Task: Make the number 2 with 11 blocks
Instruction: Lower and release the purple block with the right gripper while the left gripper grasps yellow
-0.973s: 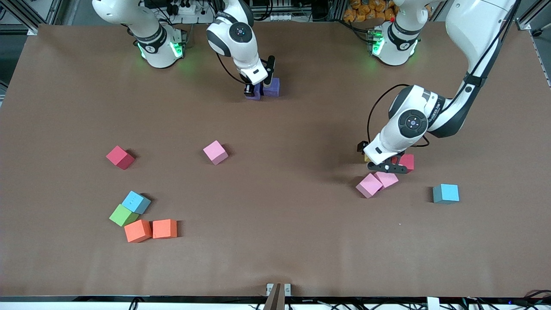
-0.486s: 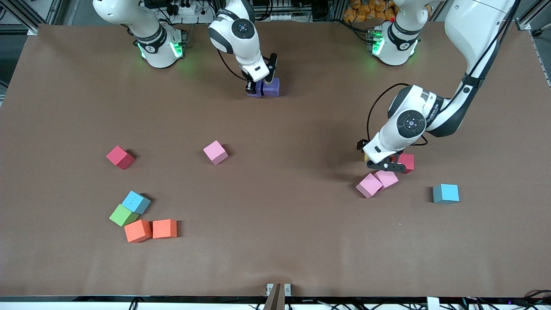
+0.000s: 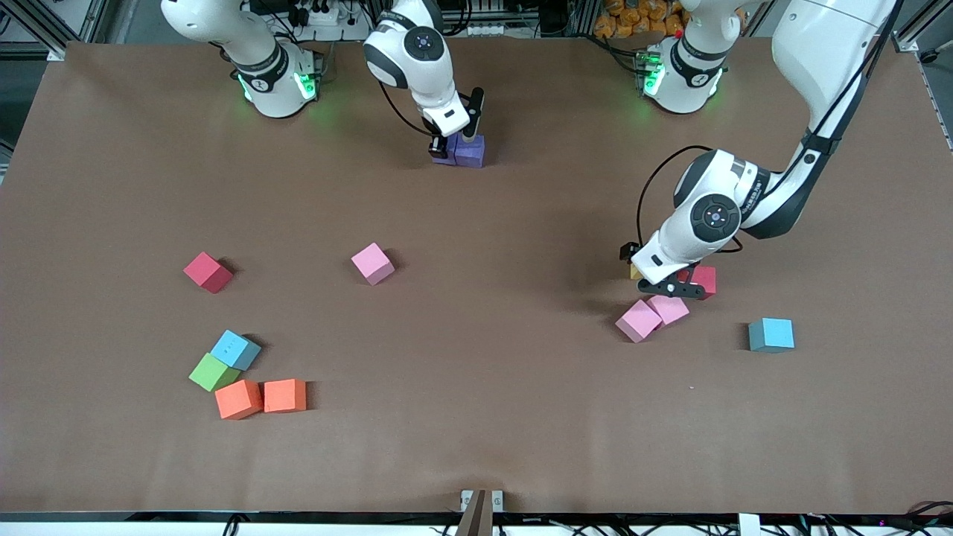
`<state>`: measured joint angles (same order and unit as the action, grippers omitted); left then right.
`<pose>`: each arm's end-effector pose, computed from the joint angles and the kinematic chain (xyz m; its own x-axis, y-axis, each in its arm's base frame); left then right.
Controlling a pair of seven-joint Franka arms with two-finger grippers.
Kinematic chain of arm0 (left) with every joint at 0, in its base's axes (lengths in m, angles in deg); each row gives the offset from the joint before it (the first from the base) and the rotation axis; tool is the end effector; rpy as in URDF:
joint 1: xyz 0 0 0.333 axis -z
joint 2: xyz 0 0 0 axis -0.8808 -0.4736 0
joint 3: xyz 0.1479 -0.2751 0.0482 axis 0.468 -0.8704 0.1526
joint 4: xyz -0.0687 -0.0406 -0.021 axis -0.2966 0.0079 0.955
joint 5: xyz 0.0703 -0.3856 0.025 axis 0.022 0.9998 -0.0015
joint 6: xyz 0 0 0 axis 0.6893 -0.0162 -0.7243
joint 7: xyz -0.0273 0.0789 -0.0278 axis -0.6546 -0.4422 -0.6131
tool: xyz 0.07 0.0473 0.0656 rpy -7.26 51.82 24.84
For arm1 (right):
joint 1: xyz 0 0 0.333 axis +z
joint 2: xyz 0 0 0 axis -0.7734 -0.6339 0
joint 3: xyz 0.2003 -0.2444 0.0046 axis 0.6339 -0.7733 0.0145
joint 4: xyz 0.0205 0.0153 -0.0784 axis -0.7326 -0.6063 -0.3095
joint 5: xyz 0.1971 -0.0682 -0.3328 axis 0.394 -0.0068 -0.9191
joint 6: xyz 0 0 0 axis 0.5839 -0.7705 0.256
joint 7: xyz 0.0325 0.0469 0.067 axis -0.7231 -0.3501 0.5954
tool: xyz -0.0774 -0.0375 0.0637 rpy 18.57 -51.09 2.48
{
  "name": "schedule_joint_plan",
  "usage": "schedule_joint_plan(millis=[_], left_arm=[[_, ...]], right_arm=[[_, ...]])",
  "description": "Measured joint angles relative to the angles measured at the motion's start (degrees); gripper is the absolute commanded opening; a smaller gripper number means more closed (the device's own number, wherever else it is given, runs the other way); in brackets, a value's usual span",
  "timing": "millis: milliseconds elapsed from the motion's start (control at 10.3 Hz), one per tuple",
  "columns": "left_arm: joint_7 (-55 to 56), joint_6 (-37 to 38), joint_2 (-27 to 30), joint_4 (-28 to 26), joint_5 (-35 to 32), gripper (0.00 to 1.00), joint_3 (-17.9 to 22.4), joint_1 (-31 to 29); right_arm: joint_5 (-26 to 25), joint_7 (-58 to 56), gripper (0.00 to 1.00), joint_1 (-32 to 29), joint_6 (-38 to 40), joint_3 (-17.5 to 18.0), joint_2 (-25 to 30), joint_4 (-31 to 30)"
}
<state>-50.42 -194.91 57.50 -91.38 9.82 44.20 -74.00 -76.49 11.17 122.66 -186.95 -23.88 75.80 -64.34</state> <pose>0.5269 -0.1730 0.2243 0.9783 -0.1336 -0.1584 -0.1402 -0.9896 -0.0312 0.2023 0.4393 0.2061 0.2066 0.9784 0.0100 0.9765 -0.2055 -0.0641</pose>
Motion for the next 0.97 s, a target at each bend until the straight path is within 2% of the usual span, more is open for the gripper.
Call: schedule_joint_plan(millis=[97,486,584,778,973], left_arm=[[0.1,0.0,-0.3,0.0,0.0,1.0,0.0,0.0],[0.1,-0.1,-0.8,0.0,0.0,1.0,0.0,-0.1],[0.1,-0.1,-0.9,0.0,0.0,1.0,0.0,-0.1],[0.1,-0.1,-1.0,0.0,0.0,1.0,0.0,-0.1],[0.1,-0.1,-1.1,0.0,0.0,0.91,0.0,-0.1]], right_arm=[[0.0,0.0,0.17,0.0,-0.2,0.0,0.0,0.0],[0.0,1.3,0.52,0.3,-0.7,0.1,0.0,0.0],[0.0,1.4,1.0,0.4,-0.8,0.2,0.0,0.0],[0.0,1.6,1.0,0.5,-0.8,0.2,0.0,0.0],[0.0,2.0,1.0,0.7,-0.9,0.5,0.0,0.0]])
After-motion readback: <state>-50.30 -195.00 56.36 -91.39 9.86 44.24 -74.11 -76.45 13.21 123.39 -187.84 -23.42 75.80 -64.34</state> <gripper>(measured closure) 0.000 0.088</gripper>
